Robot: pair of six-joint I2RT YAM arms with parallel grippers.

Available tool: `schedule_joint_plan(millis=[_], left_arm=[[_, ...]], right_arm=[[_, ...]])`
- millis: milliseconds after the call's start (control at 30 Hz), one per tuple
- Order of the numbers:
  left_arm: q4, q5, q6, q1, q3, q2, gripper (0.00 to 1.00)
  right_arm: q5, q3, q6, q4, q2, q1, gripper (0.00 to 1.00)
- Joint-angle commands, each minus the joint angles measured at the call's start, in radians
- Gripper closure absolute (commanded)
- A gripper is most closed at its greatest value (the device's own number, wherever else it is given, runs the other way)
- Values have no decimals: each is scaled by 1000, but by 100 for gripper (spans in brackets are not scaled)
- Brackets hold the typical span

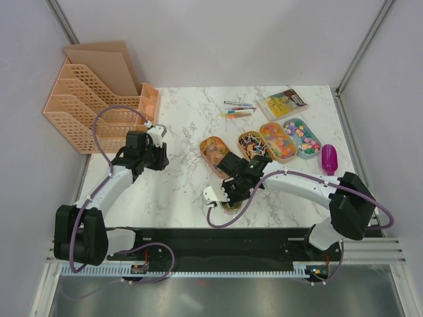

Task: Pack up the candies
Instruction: Close the bottle lid on the packing bottle.

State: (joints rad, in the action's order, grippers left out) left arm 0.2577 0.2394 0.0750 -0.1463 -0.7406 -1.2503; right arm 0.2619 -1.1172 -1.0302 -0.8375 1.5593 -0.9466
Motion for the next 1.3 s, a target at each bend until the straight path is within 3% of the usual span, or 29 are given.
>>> schedule_joint_plan(millis=[0,300,667,767,833,867,900,933,967,1033,1133,1267], left_arm=[[-34,24,-6,2,3,8,64],[-51,28,-11,2,-3,-3,64],[-43,34,-3,2,4,6,64],[-41,60,14,-10,1,-9,61],[-34,116,98,-44,-3,-20,55],[-23,212,144,-61,-2,-12,52],[-21,265,272,-79,13,0,47],[-15,362,354,-122,24,15,34],[32,395,441,-151,27,35,28],[78,457,643,-232,26,46,15],[97,512,765,-312,38,28,12],[81,523,807,-400,41,-61,14]], right_arm=[[-27,30,24,-15,38,8,100],[-12,-150,25,-112,-48,9,100],[-32,63,30,17,131,-6,100],[-49,42,45,15,95,-3,100],[-49,1,68,12,52,0,100],[-47,-9,77,12,29,6,100],[-41,-18,96,12,-22,8,100],[-36,-27,101,17,-50,22,98],[-35,-29,113,26,-80,31,87],[-39,-26,154,58,-168,55,54],[-65,8,174,86,-275,110,30],[-121,71,160,89,-396,208,25]])
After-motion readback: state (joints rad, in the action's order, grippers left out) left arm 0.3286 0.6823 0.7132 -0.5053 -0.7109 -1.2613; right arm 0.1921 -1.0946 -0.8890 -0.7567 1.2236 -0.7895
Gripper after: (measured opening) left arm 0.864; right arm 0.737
